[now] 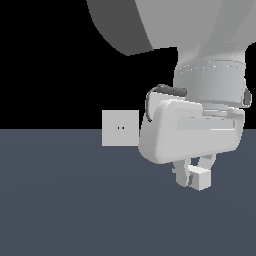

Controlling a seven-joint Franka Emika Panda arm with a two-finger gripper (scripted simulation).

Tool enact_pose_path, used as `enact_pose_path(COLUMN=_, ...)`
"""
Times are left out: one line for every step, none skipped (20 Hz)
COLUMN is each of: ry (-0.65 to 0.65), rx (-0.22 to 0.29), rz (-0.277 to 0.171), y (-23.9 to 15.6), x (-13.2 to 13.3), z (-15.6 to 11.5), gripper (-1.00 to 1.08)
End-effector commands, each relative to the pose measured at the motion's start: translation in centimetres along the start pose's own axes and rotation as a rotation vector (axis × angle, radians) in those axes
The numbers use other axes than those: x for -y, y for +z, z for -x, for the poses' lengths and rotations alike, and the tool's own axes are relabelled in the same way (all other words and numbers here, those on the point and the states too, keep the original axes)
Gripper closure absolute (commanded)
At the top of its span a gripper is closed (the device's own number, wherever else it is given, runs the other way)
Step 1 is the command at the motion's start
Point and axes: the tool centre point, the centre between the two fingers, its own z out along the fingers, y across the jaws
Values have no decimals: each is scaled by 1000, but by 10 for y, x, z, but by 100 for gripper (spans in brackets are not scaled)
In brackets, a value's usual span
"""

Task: Plug the charger into the wall socket.

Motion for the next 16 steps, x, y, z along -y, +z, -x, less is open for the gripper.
enact_pose_path(ry=28, rx=-1, rz=3, y=-4, x=6, z=-7, gripper=108)
enact_pose_path(ry=41, rx=-1, rz=5, y=-6, x=9, z=-11, gripper=108)
enact_pose_path(ry=55, rx=-1, rz=7, y=-8, x=12, z=-14, gripper=108)
enact_pose_path(ry=70, rx=-2, rz=8, y=-10, x=15, z=-18, gripper=108)
enact_pose_path(ry=85, rx=-2, rz=10, y=-12, x=18, z=-22, gripper=108)
enact_pose_path(ry=100, rx=-2, rz=12, y=-14, x=21, z=-26, gripper=108)
enact_pose_path(ry=116, rx=-2, rz=14, y=-16, x=24, z=-30, gripper=108)
enact_pose_path(ry=132, rx=-2, rz=16, y=-18, x=26, z=-34, gripper=108)
enact_pose_path(ry=148, rx=-2, rz=17, y=-20, x=29, z=-39, gripper=108)
enact_pose_path(ry=163, rx=-2, rz=19, y=-22, x=32, z=-43, gripper=108)
enact_pose_path(ry=178, rx=-2, rz=21, y=-24, x=35, z=-47, gripper=108)
enact_pose_path(ry=193, rx=-3, rz=23, y=-26, x=37, z=-52, gripper=108)
enact_pose_path(ry=209, rx=-3, rz=25, y=-28, x=39, z=-56, gripper=108)
enact_pose_path(ry=224, rx=-3, rz=27, y=-30, x=42, z=-60, gripper=108)
enact_pose_path(ry=239, rx=-3, rz=29, y=-32, x=44, z=-65, gripper=108)
enact_pose_path(ry=254, rx=-2, rz=30, y=-34, x=46, z=-69, gripper=108)
